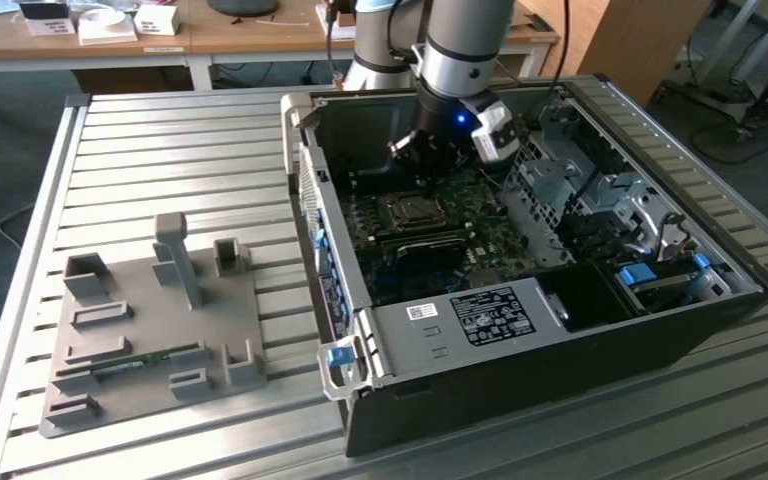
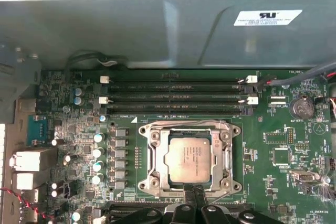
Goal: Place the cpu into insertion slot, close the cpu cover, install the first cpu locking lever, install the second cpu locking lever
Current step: 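Install the second cpu locking lever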
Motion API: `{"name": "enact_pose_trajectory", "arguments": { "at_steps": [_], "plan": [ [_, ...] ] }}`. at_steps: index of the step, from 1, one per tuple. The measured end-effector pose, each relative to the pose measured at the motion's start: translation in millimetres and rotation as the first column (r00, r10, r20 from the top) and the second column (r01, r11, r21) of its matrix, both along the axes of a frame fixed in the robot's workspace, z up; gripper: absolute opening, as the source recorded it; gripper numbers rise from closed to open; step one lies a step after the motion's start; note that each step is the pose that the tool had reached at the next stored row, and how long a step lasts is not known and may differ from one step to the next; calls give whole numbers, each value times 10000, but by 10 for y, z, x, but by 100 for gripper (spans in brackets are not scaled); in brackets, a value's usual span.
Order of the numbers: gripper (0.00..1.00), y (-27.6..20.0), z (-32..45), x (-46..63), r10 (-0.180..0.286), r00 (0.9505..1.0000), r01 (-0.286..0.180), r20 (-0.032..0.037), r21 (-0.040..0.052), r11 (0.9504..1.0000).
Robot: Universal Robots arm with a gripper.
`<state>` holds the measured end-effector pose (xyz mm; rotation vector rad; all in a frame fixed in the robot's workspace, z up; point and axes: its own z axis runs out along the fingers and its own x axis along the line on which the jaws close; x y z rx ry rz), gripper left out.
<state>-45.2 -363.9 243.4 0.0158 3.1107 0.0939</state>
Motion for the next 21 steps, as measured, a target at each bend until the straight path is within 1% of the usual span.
{"name": "enact_pose_trajectory", "arguments": {
  "at_steps": [5, 10, 21],
  "plan": [
    [11, -46, 0, 0, 0, 10000, 0, -1, -1, 10000],
    [11, -106, 0, 0, 0, 10000, 0, 0, 0, 10000],
    [11, -143, -18, -52, -1, 10000, 1, 1, -1, 10000]
  ]
}}
